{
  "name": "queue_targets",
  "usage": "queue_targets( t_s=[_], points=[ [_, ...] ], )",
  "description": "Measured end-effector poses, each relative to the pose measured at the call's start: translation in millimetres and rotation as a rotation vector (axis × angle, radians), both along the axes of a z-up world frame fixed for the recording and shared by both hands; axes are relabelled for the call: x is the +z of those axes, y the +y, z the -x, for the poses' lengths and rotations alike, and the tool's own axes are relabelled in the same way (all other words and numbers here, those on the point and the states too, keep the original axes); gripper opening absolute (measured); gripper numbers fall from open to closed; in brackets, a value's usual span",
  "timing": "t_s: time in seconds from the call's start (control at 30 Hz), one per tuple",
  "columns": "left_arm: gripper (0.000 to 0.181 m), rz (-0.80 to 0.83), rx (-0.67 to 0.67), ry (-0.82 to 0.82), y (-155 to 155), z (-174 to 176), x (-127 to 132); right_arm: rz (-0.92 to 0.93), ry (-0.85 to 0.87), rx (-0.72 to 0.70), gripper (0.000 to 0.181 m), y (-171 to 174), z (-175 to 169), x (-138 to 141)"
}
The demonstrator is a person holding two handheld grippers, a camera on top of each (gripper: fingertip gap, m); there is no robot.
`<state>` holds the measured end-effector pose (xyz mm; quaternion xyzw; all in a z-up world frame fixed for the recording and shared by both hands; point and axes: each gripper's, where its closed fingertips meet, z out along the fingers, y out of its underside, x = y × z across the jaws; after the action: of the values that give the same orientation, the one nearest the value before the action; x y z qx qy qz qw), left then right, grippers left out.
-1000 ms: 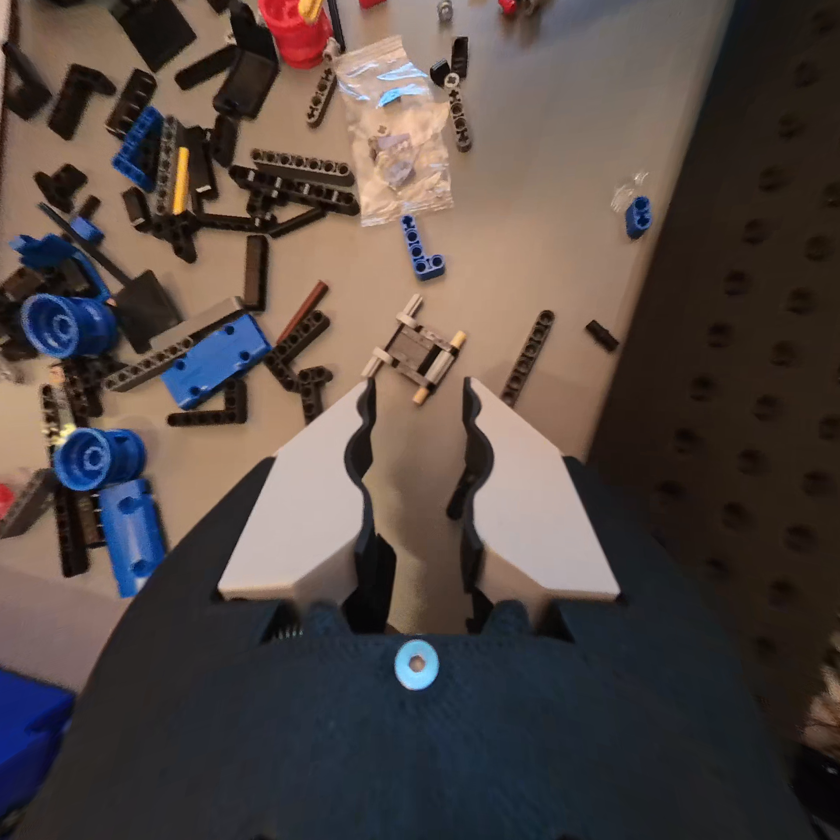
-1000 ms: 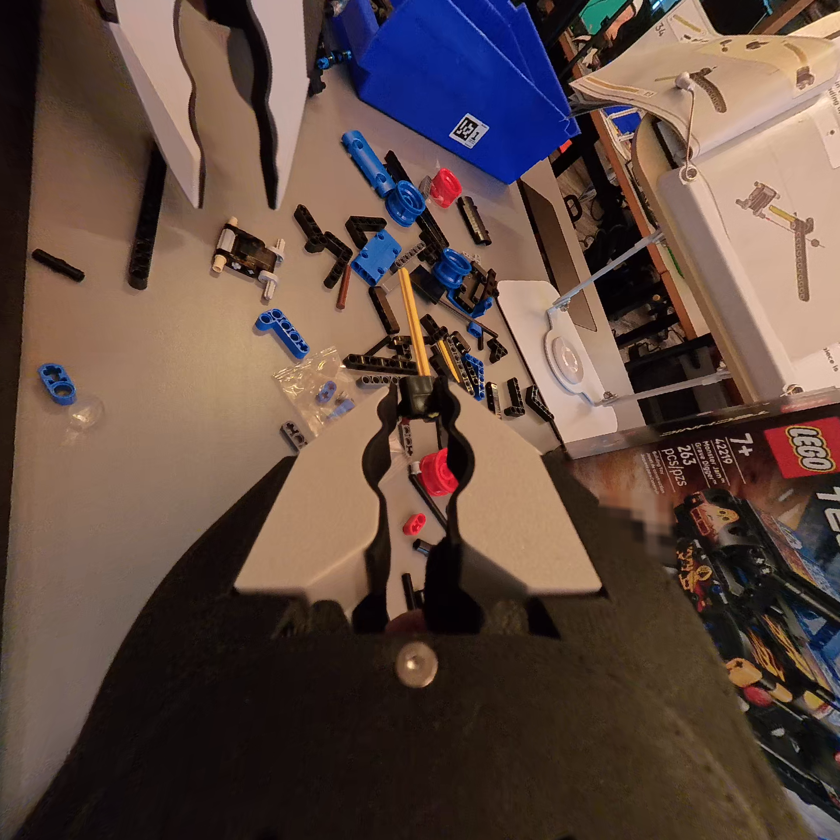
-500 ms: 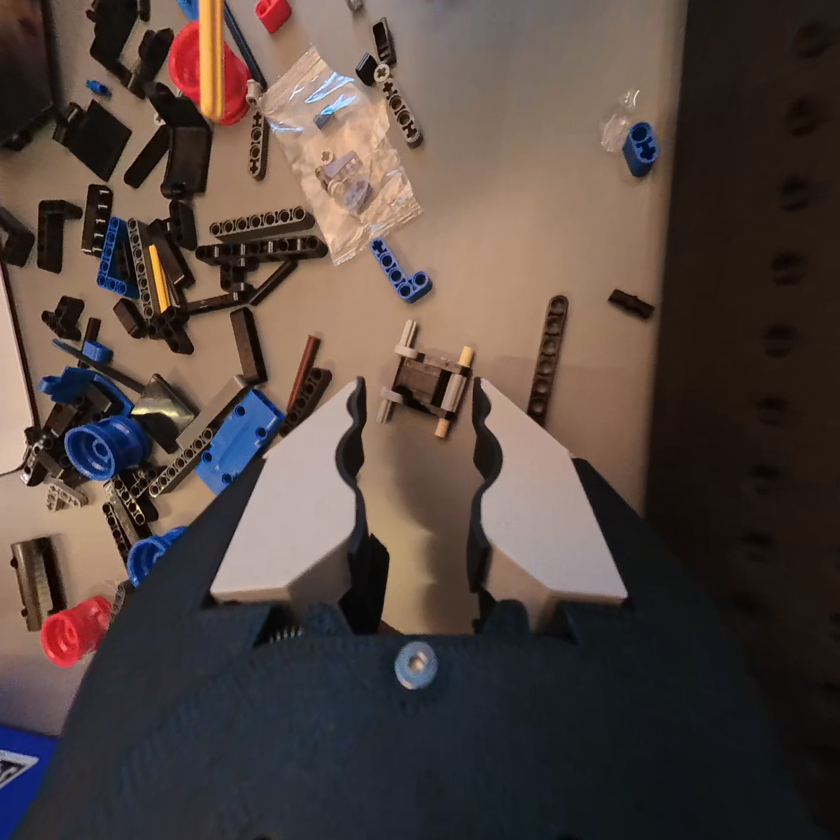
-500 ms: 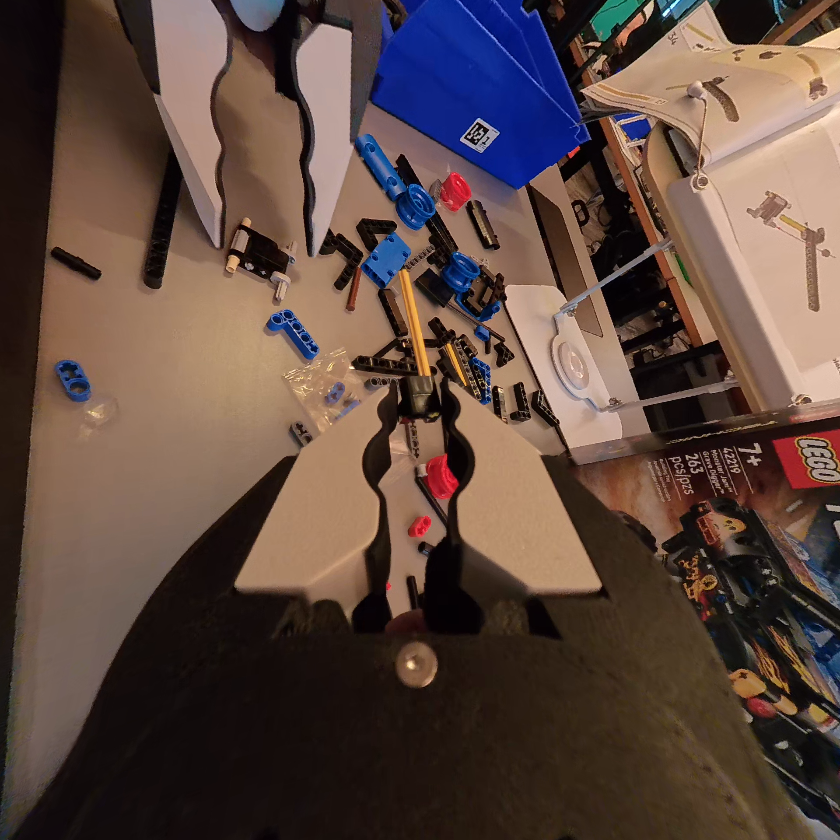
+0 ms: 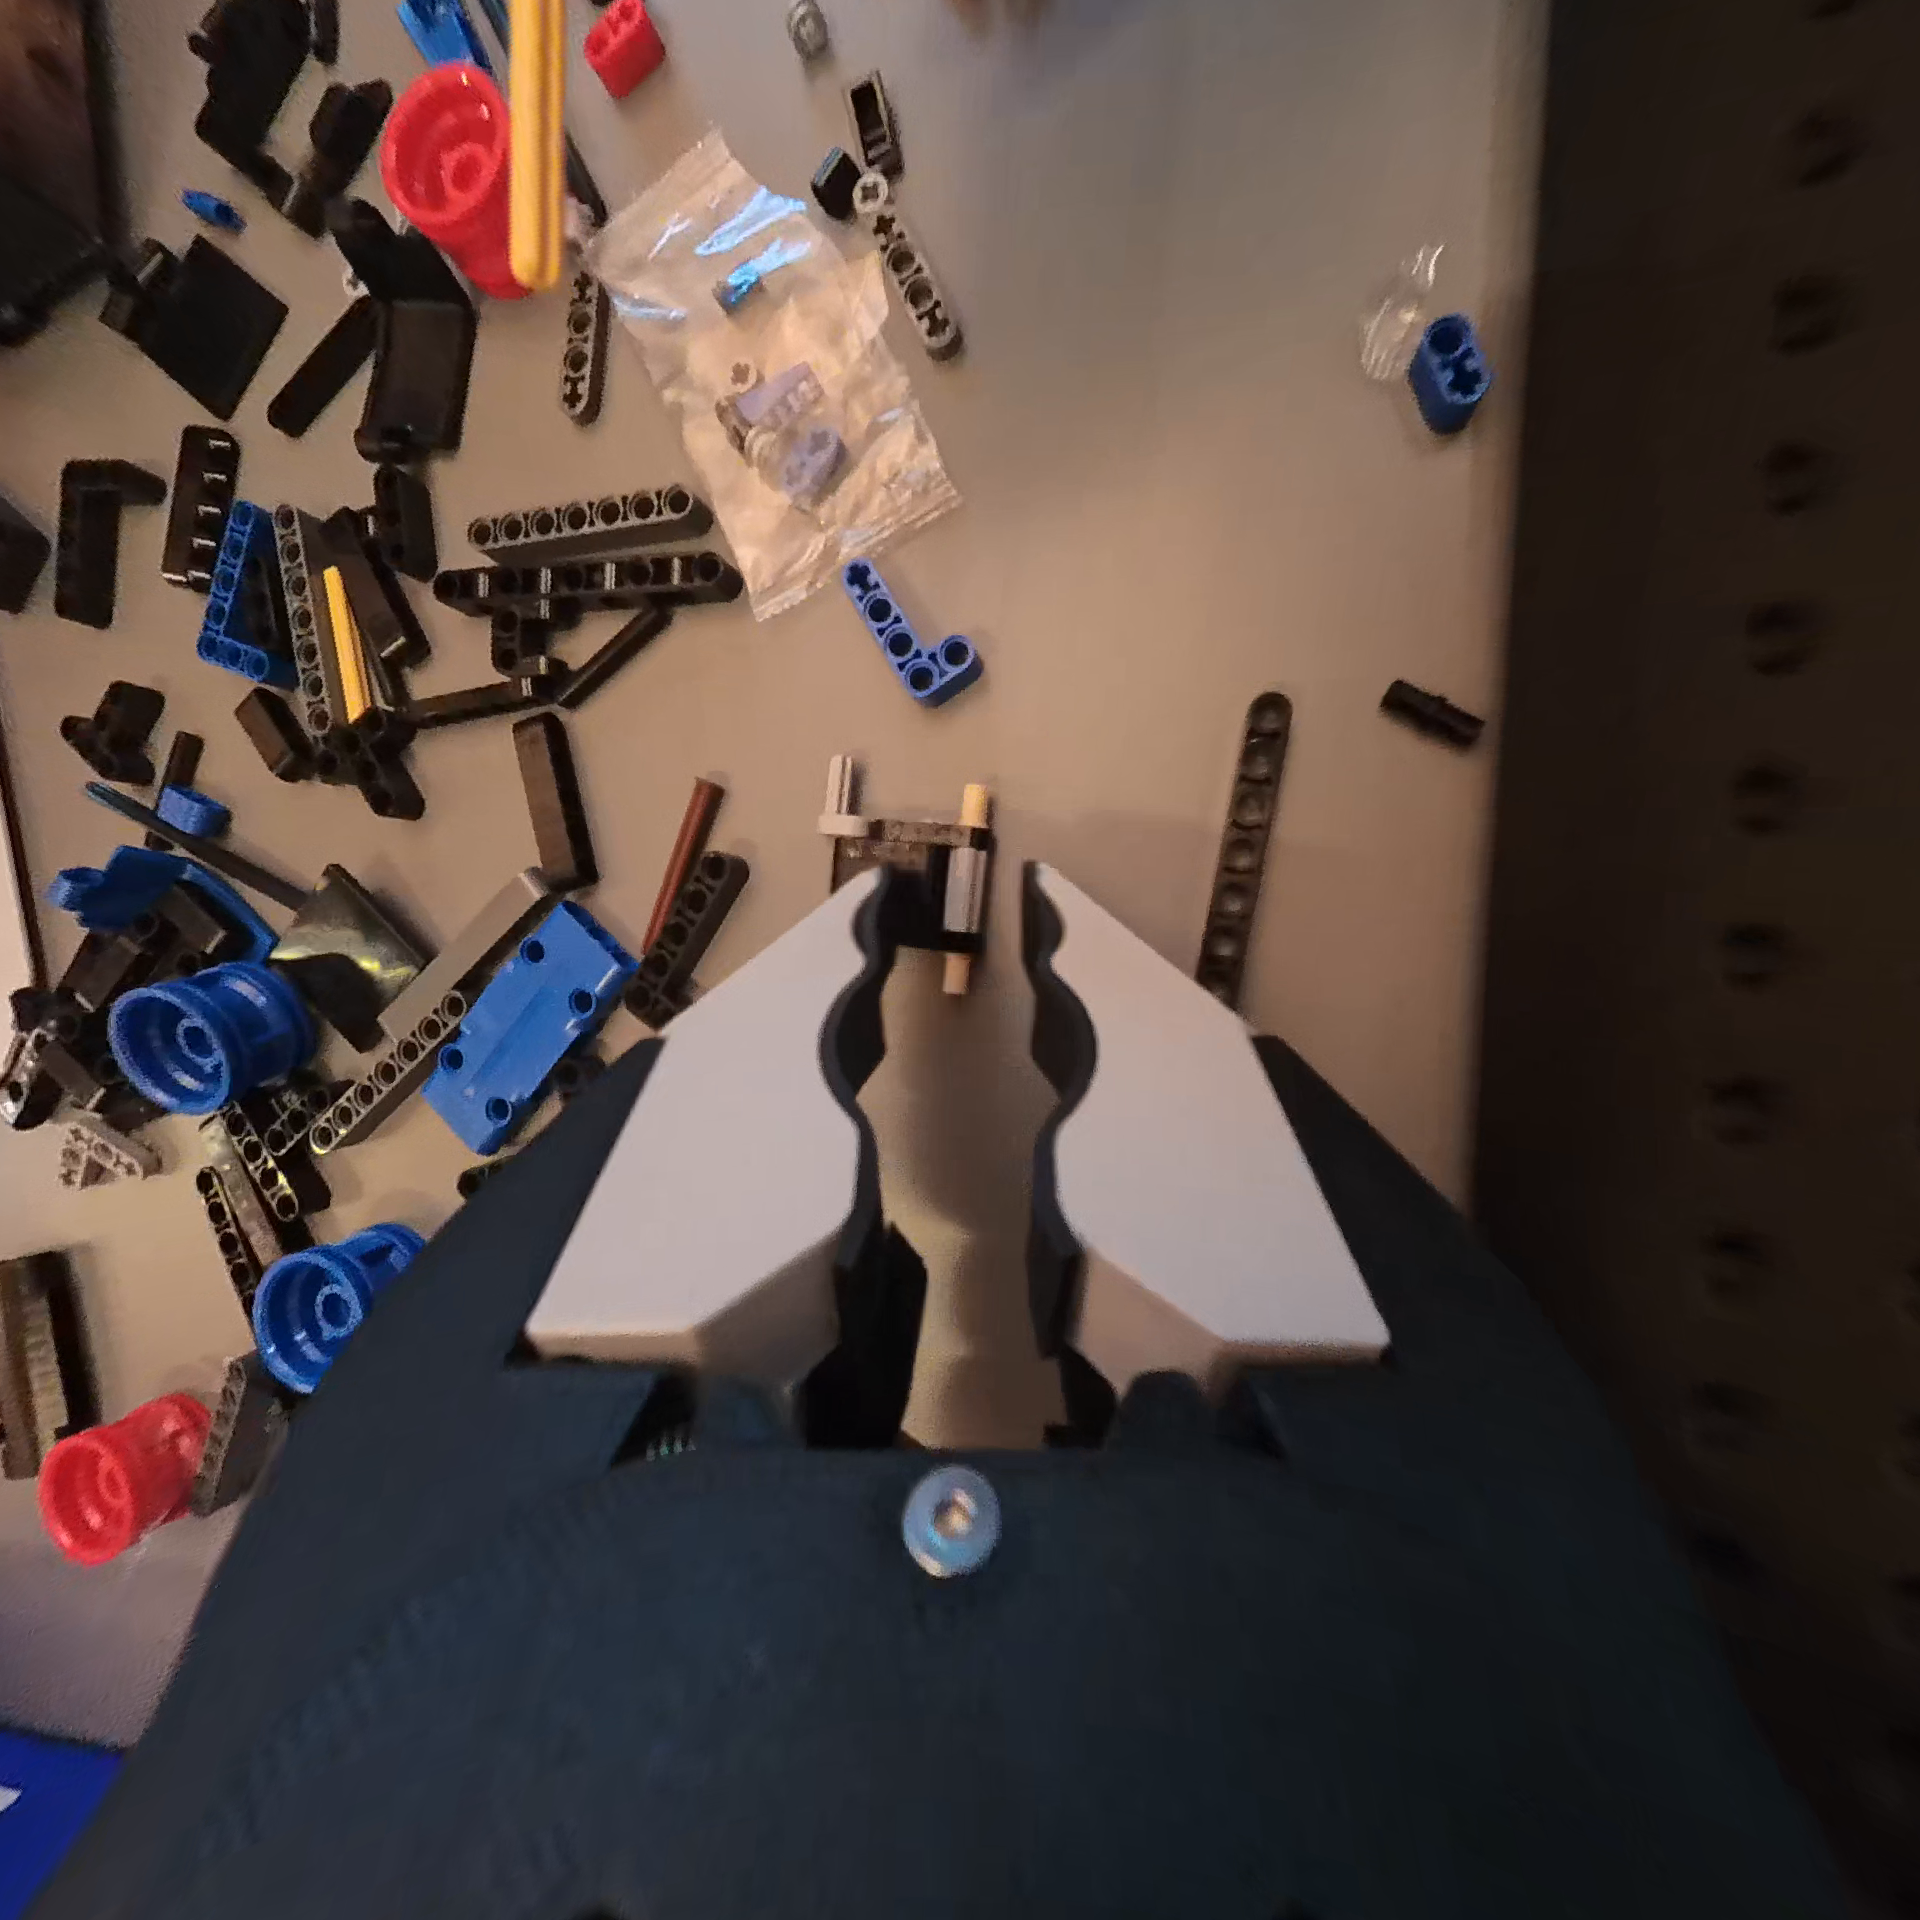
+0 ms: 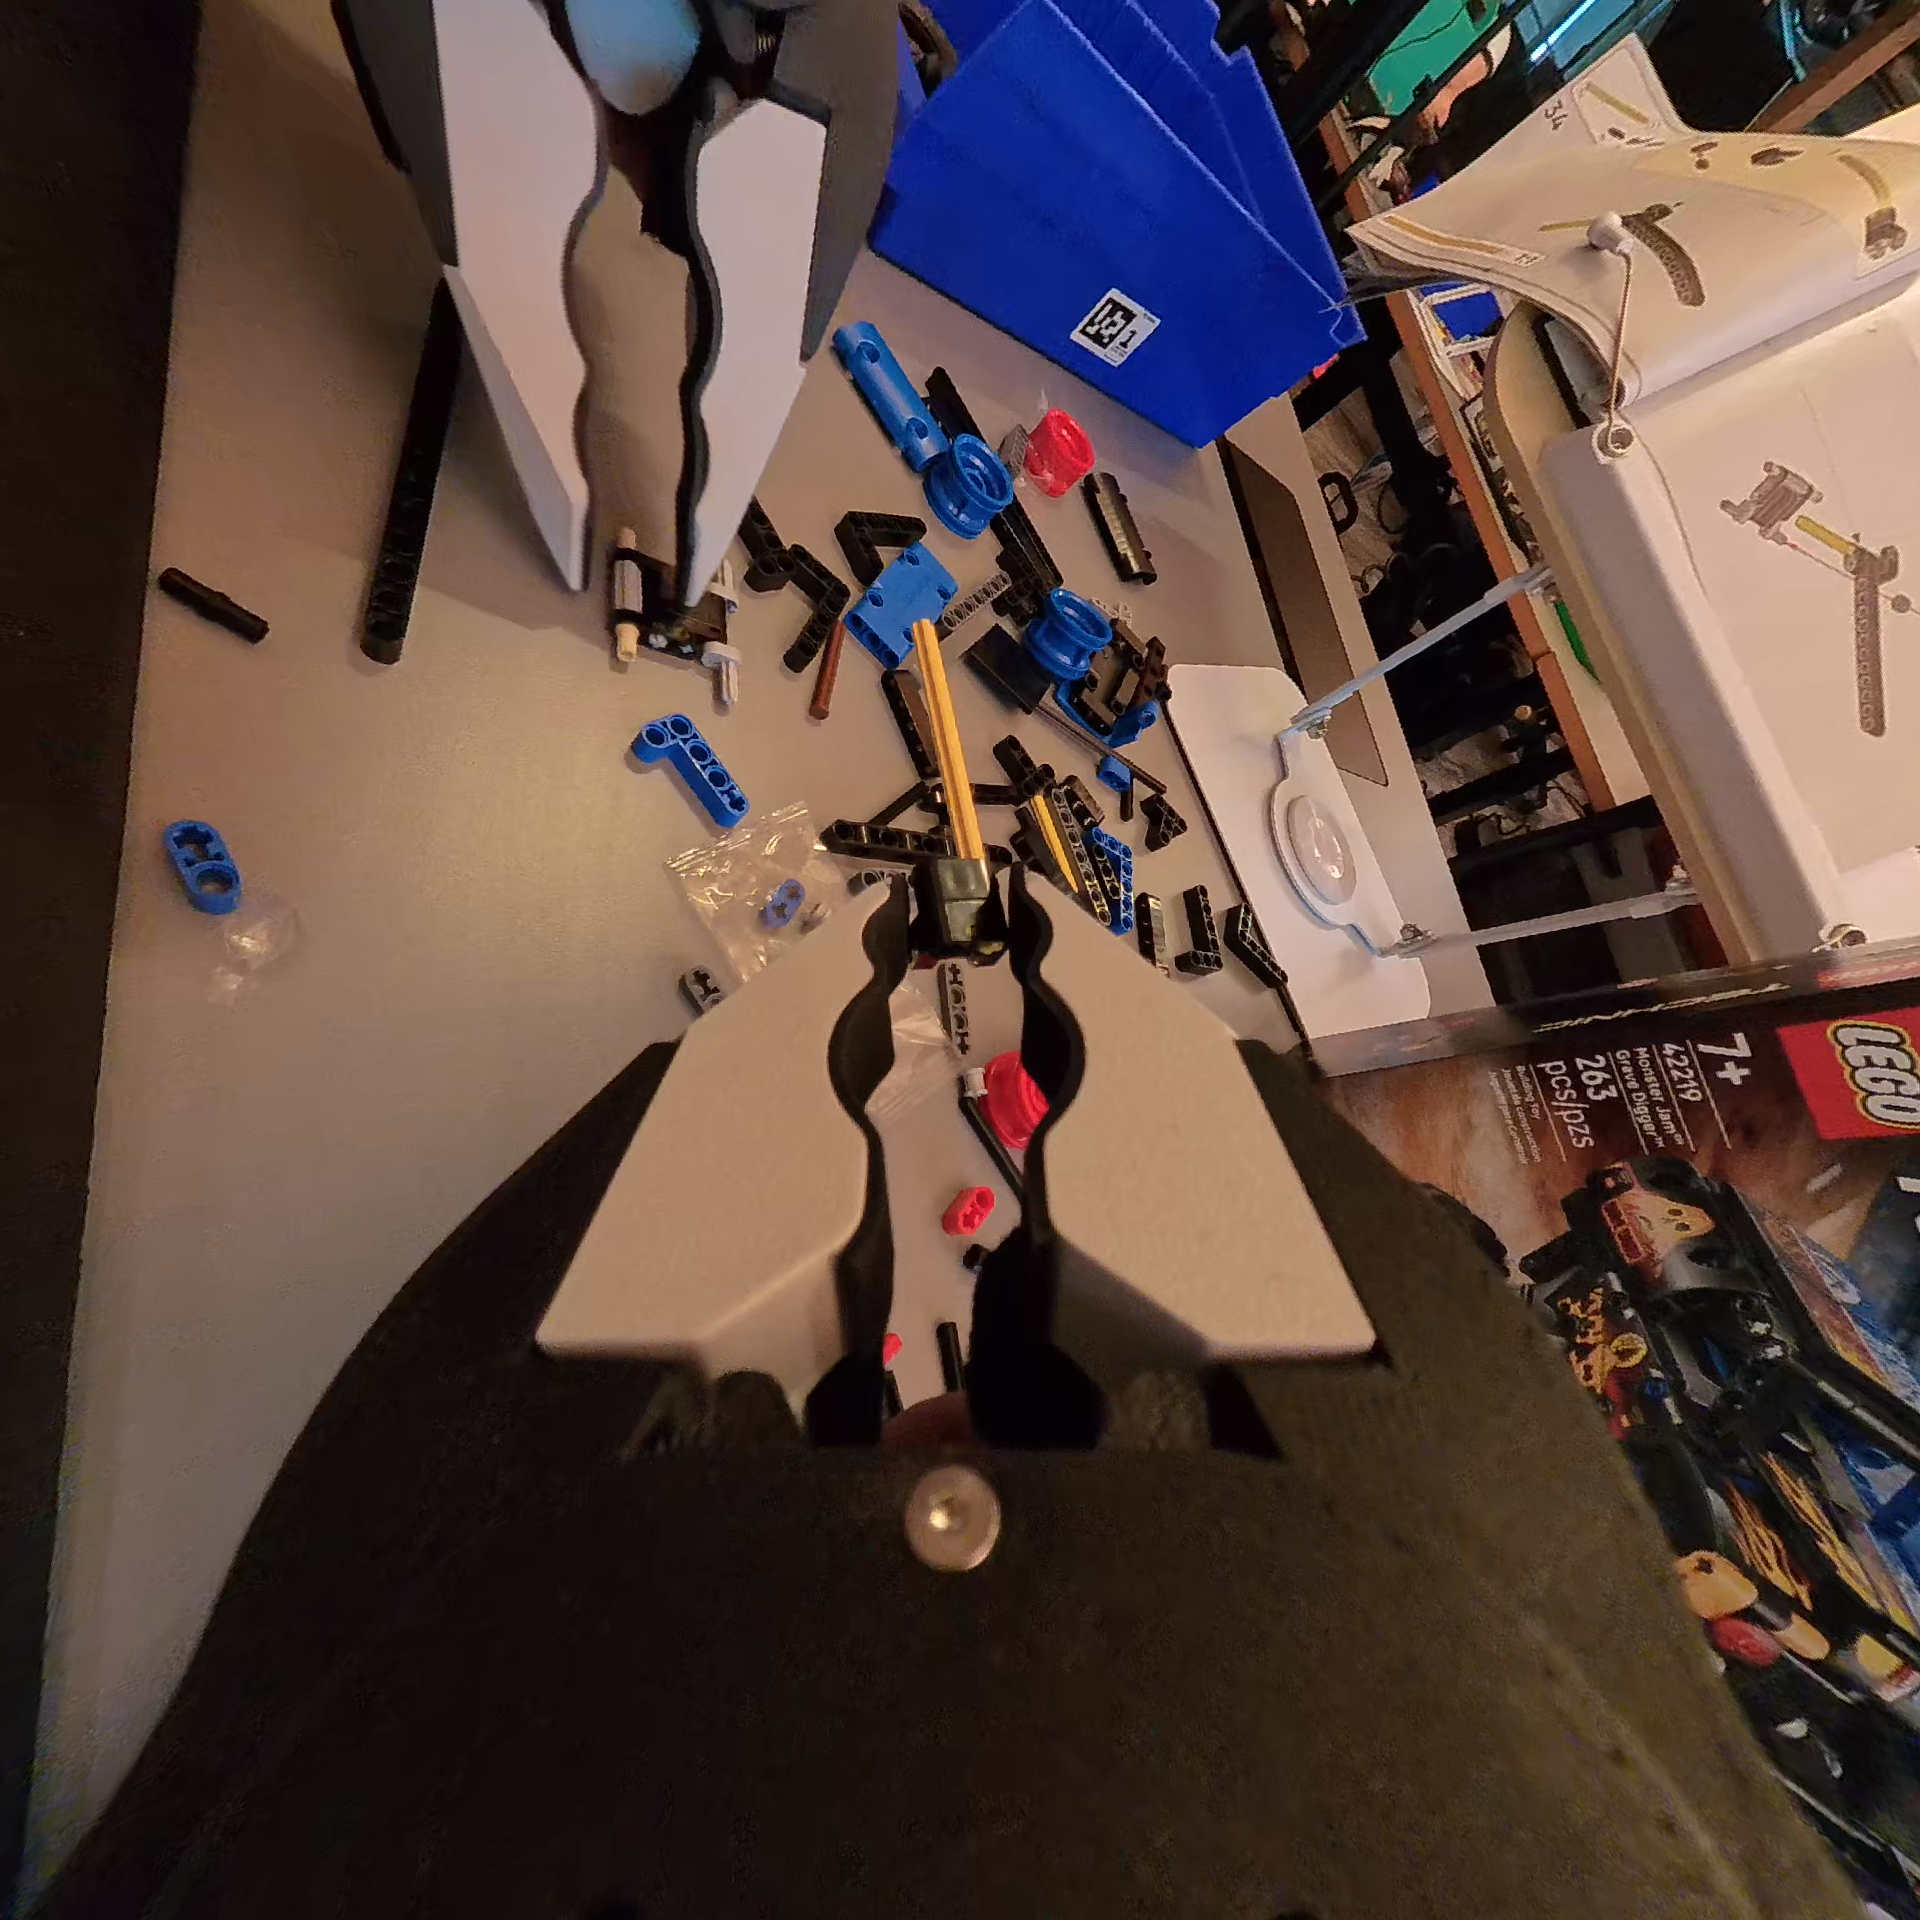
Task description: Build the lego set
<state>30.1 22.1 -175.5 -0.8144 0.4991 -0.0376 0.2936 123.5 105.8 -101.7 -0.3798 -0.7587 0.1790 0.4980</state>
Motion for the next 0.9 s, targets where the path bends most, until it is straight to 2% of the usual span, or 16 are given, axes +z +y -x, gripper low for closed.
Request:
queue_targets(
  t_s=[0.1,0.17,0.27,0.43,0.83,0.87,0.9],
  points=[
    [0.043,-0.012,0.012,0.001,2,0,1,0.001,-0.004,0.001,0.018,-1,0,-1],
    [0.048,-0.017,0.019,0.013,5,3,1,0.0,-0.008,0.001,0.018,-1,1,-2],
    [0.045,0.039,0.019,-0.015,6,1,-1,0.0,-0.011,0.002,0.018,-1,1,-3],
    [0.03,0.098,0.002,-0.03,7,-2,-3,0.002,-0.015,-0.001,0.018,-1,1,-4],
    [0.027,0.098,-0.008,-0.05,-5,-6,0,0.003,-0.019,0.005,0.018,-4,3,-5],
    [0.023,0.104,-0.012,-0.075,-8,-9,3,0.004,-0.019,0.005,0.018,-4,3,-5],
    [0.012,0.107,-0.024,-0.12,-10,-14,9,0.005,-0.02,0.005,0.018,-4,3,-5]
  ],
)
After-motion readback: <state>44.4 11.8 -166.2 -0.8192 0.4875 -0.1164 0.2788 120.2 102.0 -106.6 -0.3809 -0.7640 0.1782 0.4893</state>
